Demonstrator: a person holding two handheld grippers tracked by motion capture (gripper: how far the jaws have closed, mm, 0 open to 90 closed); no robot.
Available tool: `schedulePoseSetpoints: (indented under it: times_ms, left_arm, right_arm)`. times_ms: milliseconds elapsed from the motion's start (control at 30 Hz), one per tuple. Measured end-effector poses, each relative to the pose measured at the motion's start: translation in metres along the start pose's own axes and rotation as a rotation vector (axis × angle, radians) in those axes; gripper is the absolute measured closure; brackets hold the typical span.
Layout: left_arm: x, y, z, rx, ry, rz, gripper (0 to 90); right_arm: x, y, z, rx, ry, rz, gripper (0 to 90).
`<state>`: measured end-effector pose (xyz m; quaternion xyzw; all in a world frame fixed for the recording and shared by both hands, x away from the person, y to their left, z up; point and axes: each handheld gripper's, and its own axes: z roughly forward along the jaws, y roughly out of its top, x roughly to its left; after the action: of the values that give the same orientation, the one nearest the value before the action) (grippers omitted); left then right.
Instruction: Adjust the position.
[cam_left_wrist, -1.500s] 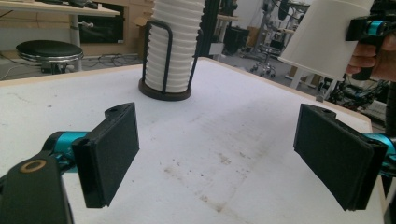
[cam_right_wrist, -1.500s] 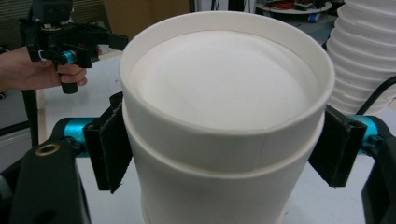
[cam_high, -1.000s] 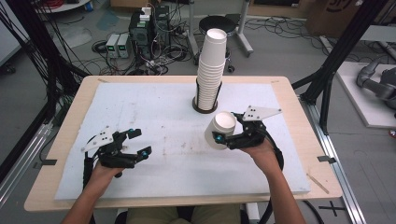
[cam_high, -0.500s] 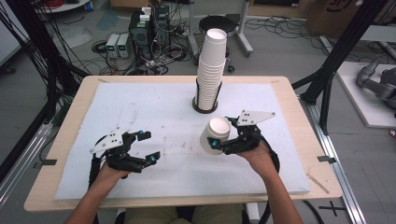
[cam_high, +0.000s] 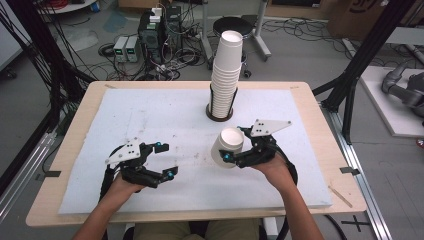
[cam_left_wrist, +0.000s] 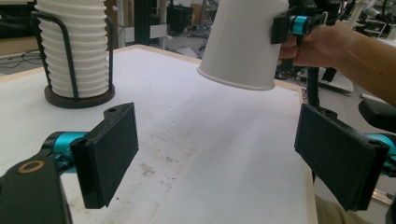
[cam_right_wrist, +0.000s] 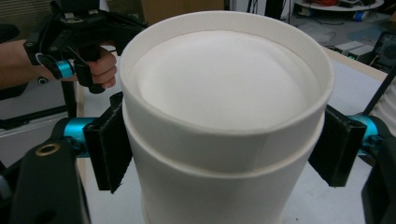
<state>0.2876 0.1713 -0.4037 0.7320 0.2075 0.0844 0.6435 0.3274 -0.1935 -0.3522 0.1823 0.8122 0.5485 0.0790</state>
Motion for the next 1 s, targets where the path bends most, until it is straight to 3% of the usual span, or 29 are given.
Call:
schedulePoseSetpoints:
  times_ms: [267, 467, 667, 1000]
  left_arm:
    - [-0.006, 0.009, 0.016, -0.002, -0.035, 0.026, 13.5]
    - [-0.013, 0.025, 0.042, 0.067, -0.070, 0.103, 13.5]
    - [-0.013, 0.032, 0.058, 0.063, -0.092, 0.115, 13.5]
    - [-0.013, 0.032, 0.079, 0.110, -0.119, 0.127, 13.6]
  right_arm:
    - [0.004, 0.003, 0.002, -0.004, 0.023, -0.010, 20.3]
    - [0.004, 0.003, 0.004, -0.003, 0.034, -0.010, 20.3]
    - [0.006, 0.003, 0.008, 0.001, 0.054, -0.009, 20.3]
    - [0.008, 0.004, 0.010, -0.001, 0.071, -0.013, 20.3]
